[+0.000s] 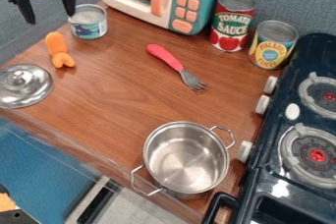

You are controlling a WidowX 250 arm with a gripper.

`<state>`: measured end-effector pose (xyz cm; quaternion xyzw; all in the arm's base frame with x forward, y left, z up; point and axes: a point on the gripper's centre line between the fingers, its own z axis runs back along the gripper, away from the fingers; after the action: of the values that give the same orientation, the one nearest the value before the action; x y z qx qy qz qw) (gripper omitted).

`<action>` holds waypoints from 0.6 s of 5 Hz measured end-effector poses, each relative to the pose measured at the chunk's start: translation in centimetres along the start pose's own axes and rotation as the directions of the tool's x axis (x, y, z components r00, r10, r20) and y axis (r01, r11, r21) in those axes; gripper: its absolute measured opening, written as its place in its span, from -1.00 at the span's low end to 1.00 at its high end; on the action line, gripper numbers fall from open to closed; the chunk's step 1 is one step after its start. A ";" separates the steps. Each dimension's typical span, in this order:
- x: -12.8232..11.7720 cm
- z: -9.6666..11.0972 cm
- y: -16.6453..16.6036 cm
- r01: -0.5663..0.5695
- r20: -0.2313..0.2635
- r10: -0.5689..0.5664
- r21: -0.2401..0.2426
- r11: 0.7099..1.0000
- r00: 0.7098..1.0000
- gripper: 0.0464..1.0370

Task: Move the silver pot to the left side on the table

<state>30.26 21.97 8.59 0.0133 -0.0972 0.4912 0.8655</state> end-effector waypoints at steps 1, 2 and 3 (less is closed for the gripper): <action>-0.8 -1.3 0.3 0.004 -0.042 -0.003 0.014 1.000 0.999 0.93; -3.8 -2.5 -0.3 0.078 -0.110 -0.076 0.015 0.997 0.991 0.93; -6.8 -0.8 -2.4 0.214 -0.081 -0.215 -0.032 0.976 0.973 0.93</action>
<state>29.06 15.09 6.76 -0.0068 -0.0645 0.3939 0.9169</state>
